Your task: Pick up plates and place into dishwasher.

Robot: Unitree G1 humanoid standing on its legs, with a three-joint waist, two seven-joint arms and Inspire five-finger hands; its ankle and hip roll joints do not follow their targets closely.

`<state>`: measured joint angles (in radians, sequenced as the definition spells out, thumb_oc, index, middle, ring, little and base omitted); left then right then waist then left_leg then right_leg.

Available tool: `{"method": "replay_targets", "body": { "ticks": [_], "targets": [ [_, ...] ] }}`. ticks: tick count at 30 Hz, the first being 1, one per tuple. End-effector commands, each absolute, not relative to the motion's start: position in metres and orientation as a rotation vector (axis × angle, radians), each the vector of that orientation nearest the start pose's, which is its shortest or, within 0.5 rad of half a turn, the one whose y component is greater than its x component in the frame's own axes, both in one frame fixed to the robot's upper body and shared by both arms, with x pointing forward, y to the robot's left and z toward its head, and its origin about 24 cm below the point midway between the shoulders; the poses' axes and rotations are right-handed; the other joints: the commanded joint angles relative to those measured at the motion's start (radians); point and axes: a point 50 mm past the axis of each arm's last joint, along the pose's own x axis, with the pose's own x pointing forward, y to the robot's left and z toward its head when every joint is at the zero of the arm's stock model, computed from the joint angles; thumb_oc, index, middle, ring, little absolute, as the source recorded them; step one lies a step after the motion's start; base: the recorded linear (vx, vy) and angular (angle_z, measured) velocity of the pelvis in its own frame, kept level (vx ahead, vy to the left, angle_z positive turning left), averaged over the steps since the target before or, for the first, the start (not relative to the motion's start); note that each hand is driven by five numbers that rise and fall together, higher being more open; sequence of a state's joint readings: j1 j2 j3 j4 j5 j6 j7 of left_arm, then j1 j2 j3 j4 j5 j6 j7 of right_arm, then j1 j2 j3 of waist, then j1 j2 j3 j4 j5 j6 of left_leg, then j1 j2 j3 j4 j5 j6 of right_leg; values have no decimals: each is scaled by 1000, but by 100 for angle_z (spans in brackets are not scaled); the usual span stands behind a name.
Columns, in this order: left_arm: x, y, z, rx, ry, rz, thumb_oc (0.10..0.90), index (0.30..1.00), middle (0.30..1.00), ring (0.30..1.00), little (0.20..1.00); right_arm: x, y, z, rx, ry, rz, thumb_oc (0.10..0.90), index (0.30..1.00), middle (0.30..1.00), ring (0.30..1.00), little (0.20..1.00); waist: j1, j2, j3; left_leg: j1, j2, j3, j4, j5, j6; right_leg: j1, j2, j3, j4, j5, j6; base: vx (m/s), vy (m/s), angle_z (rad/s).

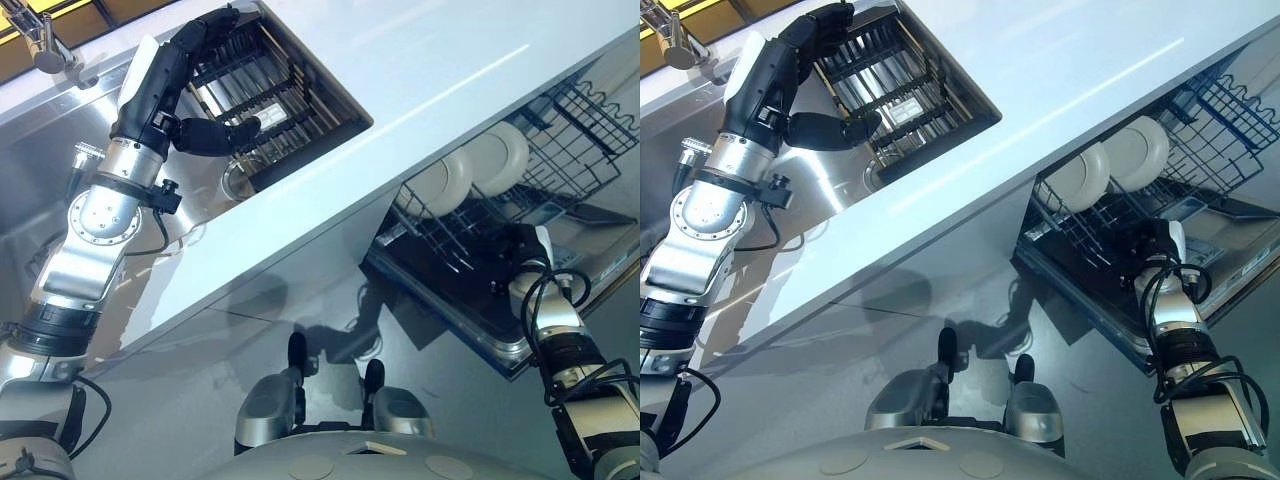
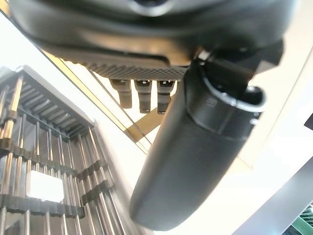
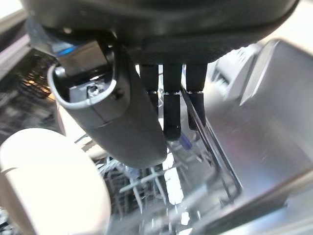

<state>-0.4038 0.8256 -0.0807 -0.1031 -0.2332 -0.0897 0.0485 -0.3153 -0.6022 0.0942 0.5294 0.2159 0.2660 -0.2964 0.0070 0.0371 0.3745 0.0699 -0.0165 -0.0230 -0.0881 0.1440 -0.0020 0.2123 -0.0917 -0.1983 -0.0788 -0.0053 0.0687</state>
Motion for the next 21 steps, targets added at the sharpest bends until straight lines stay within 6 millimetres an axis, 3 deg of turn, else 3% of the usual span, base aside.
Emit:
{"method": "replay_targets", "body": {
  "ticks": [1, 5, 8, 16, 21],
  "targets": [
    [281, 234, 240, 575, -685, -43, 800, 900, 900, 900, 900, 327, -249, 115, -250, -94, -248, 100, 300, 300, 300, 200, 60, -25, -208, 67, -65, 43, 39, -176, 42, -120, -41, 33, 136, 14, 53, 72, -14, 7],
    [283, 233, 234, 568, -675, -47, 800, 900, 900, 900, 900, 326, -239, 117, 134, -162, -218, 100, 300, 300, 300, 200, 66, -32, -221, 80, -64, 42, 44, -187, 42, -99, -42, 29, 115, 17, 50, 75, -14, 3],
    [284, 231, 231, 566, -669, -53, 800, 900, 900, 900, 900, 328, -228, 119, 327, -197, -183, 100, 300, 300, 300, 200, 74, -32, -229, 83, -64, 44, 49, -193, 41, -88, -46, 19, 100, 22, 50, 73, -3, 3],
    [283, 230, 228, 550, -660, -67, 800, 900, 900, 900, 900, 341, -184, 142, 613, -263, 4, 100, 300, 300, 300, 200, 109, -36, -259, 92, -67, 51, 40, -193, 34, -56, -58, -19, 37, 47, 53, 66, 22, 0],
    [285, 227, 227, 532, -651, -92, 800, 900, 900, 900, 900, 351, -171, 159, 644, -289, 42, 100, 300, 300, 300, 200, 131, -41, -273, 88, -70, 41, 41, -190, 31, -44, -60, -37, 16, 53, 48, 20, 40, 0]
  ]
}}
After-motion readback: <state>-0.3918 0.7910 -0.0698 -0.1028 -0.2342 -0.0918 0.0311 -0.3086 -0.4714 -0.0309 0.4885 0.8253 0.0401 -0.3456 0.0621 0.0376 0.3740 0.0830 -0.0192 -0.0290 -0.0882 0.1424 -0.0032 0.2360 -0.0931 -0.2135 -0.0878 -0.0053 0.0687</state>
